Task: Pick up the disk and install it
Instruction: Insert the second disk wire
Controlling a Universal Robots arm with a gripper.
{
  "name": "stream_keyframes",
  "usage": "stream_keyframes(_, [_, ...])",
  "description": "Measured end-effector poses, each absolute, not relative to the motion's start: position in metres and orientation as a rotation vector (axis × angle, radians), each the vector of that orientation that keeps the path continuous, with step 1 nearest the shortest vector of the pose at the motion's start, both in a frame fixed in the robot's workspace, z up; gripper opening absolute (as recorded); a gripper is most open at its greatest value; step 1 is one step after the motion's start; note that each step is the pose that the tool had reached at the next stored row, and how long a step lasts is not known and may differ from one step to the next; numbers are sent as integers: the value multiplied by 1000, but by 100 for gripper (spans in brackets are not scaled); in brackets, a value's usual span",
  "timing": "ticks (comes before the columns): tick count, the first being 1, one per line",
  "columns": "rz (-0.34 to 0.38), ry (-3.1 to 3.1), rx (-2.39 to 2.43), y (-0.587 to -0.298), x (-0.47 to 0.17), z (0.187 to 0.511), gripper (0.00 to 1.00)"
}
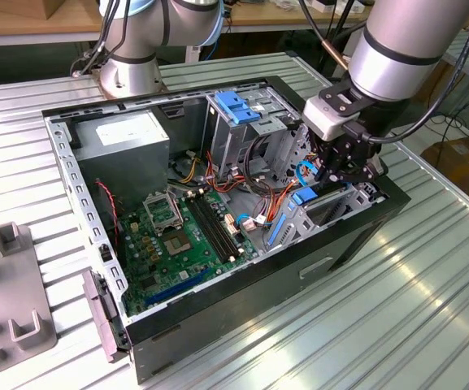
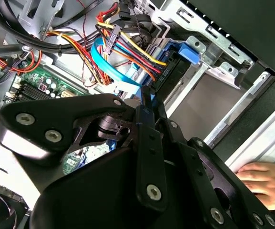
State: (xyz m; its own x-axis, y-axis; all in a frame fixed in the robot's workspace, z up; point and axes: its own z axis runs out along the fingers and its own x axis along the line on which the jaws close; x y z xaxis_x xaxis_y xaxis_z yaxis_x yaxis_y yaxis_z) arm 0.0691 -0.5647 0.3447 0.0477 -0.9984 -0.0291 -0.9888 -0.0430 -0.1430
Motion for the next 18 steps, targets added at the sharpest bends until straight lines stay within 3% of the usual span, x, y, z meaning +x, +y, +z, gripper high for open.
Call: stream_keyframes(18, [-116,2082,-2179,-565,69,338,16])
